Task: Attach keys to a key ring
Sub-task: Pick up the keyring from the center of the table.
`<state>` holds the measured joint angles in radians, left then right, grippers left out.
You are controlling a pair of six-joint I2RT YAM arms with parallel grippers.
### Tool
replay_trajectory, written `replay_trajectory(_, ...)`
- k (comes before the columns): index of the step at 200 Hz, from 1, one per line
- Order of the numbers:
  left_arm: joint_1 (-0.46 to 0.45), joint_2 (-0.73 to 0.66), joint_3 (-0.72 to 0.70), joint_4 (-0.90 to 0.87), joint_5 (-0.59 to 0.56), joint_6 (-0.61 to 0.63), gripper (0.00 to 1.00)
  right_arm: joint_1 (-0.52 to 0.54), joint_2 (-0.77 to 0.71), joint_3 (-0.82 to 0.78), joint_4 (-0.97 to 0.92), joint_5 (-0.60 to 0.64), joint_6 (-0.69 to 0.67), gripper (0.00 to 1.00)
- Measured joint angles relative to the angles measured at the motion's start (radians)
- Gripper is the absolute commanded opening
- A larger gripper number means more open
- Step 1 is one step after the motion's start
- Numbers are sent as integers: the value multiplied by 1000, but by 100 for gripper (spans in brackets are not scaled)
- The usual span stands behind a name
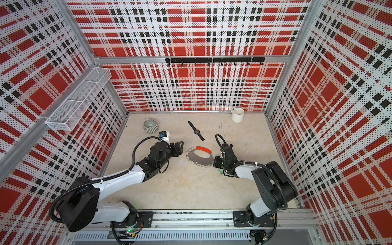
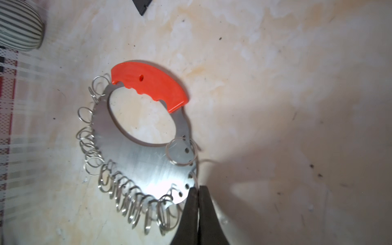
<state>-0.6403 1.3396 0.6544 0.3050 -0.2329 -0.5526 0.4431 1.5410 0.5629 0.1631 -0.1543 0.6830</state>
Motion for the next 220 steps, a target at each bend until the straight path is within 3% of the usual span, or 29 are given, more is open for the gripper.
replay_trajectory(50, 0, 10, 27, -19, 3, 3, 72, 0, -1, 66, -78, 14, -66, 0)
replay_trajectory(108, 15, 14, 92, -32, 2, 37, 73, 5, -2, 293, -258, 89, -207, 0)
replay_trajectory(165, 143, -60, 103, -14, 62, 44, 72, 33, -23, 495, -343, 190, -337, 0)
replay_trajectory(220, 214, -108, 103, 1, 135, 64, 72, 34, -26, 632, -366, 141, -367, 0)
